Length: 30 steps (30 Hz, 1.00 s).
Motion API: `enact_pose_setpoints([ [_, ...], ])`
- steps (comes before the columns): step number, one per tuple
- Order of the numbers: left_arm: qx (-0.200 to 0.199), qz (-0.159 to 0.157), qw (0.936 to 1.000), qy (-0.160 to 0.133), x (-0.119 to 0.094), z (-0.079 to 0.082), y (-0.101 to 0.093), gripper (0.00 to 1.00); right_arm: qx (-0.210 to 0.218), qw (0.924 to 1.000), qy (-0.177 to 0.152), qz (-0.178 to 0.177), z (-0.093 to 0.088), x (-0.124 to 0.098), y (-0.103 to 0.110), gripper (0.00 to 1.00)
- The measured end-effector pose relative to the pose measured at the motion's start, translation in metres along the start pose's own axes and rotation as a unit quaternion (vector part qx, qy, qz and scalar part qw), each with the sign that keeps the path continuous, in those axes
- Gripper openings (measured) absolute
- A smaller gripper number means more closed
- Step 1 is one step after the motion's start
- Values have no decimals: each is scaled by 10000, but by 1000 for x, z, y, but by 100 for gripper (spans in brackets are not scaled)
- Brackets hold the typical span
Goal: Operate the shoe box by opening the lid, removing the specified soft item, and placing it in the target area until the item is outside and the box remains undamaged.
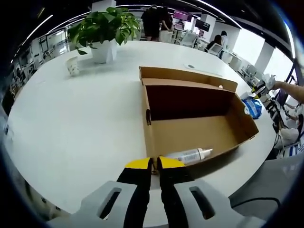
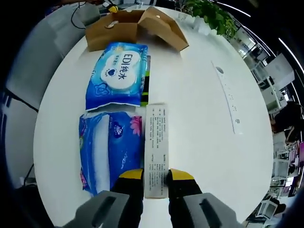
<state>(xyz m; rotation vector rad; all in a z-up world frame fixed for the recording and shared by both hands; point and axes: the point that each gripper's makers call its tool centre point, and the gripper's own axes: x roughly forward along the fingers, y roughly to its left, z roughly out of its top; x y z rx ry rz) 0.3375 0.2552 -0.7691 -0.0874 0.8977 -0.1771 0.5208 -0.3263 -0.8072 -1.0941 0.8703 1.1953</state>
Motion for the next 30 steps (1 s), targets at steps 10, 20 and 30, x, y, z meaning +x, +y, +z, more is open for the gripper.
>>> enact_pose_setpoints([
  [10,221,44,9997,85,0,1,0,4,-29,9999,128,-72,-2,3,-5,19],
  [20,705,151,9973,108,-1,9,-2,4,119,9993,-41,-361,8,-7,-11,30],
  [30,1276,-38,9916,-209,-7,45,-15,7,724,9941,-413,-693,28,-26,-9,39],
])
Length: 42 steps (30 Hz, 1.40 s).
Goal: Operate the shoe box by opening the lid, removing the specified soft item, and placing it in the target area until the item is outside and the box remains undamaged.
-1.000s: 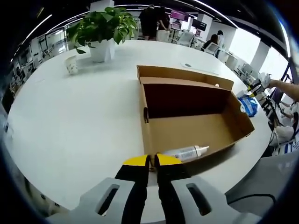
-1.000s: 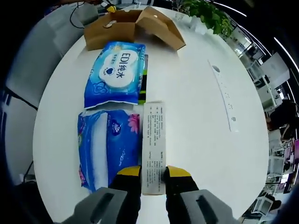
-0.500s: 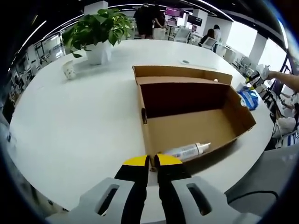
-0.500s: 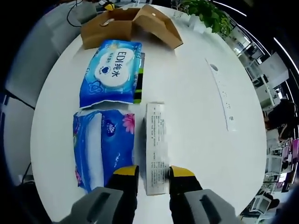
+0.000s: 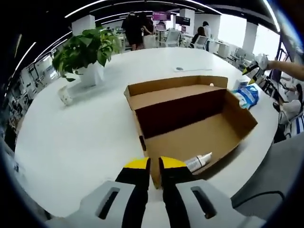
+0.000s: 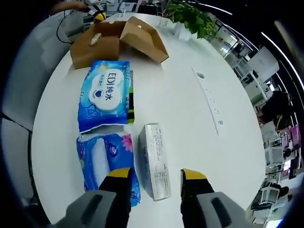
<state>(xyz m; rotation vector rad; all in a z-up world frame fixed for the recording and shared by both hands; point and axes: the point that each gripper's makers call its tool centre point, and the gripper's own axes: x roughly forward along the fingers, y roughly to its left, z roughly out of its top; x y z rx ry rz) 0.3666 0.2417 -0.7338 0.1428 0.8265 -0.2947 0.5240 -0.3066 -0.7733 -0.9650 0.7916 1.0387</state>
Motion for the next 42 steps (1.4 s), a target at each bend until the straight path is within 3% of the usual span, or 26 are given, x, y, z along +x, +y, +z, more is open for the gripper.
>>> enact_pose_setpoints([
  [7,587,-329,9976,146,5,9,-8,15,582,9981,-125,-177,13,-11,10,51],
  [12,1189,-732,9887,536,10,5,-18,21,881,9954,-223,-291,19,-16,22,56],
  [16,1989,-1043,9710,821,14,6,-25,27,1340,9901,-262,-329,20,-19,37,64],
  [21,2585,-1485,9487,1051,17,12,-39,28,1576,9859,-470,-314,29,-22,59,69],
  [29,3140,-1916,9205,1317,30,15,-54,28,2093,9746,-748,-296,44,-31,96,82],
  [33,3404,-2233,9002,1546,34,8,-61,29,2511,9630,-935,-284,54,-39,112,90],
  [41,3607,-2557,8772,1873,43,-1,-67,29,2791,9496,-1385,-334,77,-56,140,98],
  [42,3693,-2600,8710,1934,45,-4,-68,29,2792,9493,-1398,-355,78,-57,142,99],
])
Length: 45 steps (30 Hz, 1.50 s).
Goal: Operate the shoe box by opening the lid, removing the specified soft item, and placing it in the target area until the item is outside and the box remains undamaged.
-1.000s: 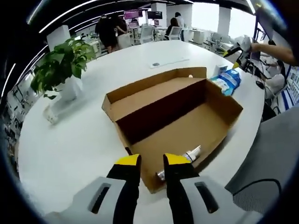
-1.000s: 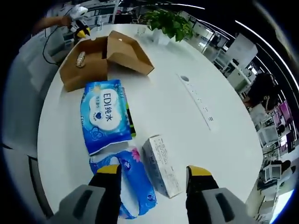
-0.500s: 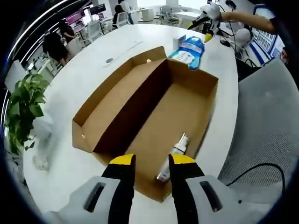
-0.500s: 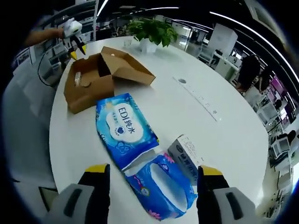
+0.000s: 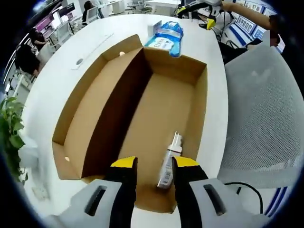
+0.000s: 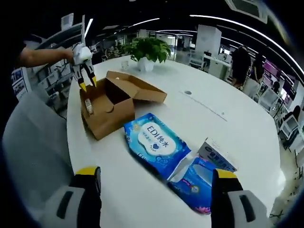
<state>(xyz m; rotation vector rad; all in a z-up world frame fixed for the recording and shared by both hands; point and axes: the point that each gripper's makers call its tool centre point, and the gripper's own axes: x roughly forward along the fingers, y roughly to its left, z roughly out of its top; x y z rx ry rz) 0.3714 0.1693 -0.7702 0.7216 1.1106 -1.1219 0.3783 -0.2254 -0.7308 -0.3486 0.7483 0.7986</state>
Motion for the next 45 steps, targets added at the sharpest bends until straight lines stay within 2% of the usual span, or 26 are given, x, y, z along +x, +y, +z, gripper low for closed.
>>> enact_pose_setpoints([
  [2,224,-108,9995,188,2,-3,-4,30,-21,9999,-106,-23,3,-4,9,99],
  [8,520,-285,9980,239,12,3,-8,33,-72,9992,-365,-133,15,-18,33,100],
  [12,754,-532,9948,424,18,-1,-13,34,-105,9990,-405,-163,17,-26,55,100],
  [20,986,-877,9888,700,26,-7,-16,35,-53,9978,-640,-166,25,-39,90,100],
  [27,1125,-1152,9839,772,36,-6,-20,37,101,9970,-722,-261,24,-48,108,100],
  [32,1135,-1355,9808,822,44,-6,-23,38,140,9970,-682,-331,18,-50,112,100],
  [37,1177,-1401,9795,848,49,-8,-25,37,299,9963,-669,-454,11,-55,110,100],
  [45,1062,-1323,9824,781,58,-14,-29,32,492,9951,-663,-540,2,-57,112,100],
])
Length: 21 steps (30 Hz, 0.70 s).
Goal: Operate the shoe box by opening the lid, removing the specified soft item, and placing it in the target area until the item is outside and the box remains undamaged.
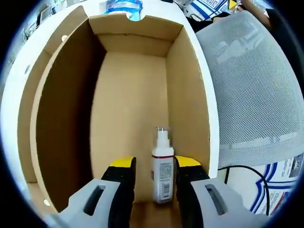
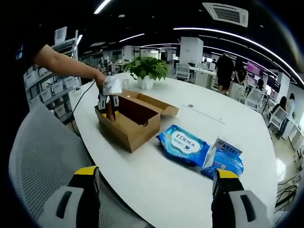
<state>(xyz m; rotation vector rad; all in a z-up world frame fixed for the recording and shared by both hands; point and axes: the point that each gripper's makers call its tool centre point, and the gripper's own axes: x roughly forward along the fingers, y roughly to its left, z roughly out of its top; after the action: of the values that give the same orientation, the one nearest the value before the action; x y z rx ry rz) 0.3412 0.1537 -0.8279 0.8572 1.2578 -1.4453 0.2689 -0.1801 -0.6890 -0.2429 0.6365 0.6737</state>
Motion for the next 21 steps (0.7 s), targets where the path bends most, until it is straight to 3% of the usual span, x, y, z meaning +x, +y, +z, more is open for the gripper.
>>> enact_pose_setpoints([
  [11,-234,174,9994,-208,-4,0,4,34,69,10000,-49,14,0,0,6,100],
  [21,-190,452,9988,56,-10,-21,14,25,96,9999,-28,19,-4,-2,9,100],
])
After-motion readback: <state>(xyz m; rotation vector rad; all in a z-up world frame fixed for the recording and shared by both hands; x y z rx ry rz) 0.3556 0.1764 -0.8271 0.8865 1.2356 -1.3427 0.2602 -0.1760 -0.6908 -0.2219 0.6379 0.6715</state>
